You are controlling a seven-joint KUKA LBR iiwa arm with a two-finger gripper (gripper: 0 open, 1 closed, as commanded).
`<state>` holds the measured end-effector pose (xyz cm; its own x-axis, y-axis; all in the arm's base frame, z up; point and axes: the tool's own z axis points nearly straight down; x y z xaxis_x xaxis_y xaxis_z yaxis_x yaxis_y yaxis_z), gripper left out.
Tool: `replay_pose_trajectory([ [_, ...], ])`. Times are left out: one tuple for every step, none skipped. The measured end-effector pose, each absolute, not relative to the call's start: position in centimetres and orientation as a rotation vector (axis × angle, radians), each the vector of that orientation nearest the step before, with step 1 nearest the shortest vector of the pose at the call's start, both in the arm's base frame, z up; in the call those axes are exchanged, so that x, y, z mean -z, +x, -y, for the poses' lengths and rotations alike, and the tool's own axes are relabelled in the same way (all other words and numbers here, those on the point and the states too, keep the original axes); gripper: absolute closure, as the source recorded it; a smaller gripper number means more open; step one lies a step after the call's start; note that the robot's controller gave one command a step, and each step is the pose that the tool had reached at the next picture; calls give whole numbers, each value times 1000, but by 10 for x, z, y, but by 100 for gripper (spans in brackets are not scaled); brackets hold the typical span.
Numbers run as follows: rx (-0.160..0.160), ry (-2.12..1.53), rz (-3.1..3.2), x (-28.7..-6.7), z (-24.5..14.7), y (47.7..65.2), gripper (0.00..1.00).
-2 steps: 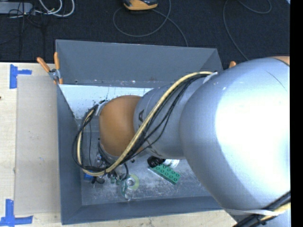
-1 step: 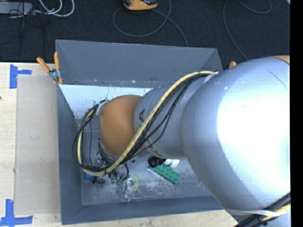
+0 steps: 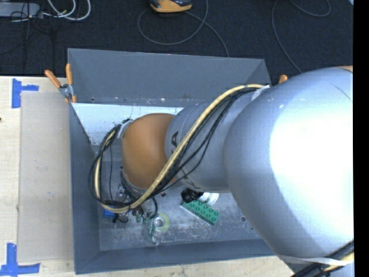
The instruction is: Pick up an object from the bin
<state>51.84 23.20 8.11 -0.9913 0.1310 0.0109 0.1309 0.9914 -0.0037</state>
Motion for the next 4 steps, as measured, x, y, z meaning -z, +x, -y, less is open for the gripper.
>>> replay_pose_trajectory([
  [-2, -207, 3126, -86, -232, 519, 100],
  [-10, -208, 3117, -94, -231, 517, 100],
  [-9, -208, 3118, -116, -231, 517, 100],
  [-7, -209, 3121, -133, -231, 518, 100],
])
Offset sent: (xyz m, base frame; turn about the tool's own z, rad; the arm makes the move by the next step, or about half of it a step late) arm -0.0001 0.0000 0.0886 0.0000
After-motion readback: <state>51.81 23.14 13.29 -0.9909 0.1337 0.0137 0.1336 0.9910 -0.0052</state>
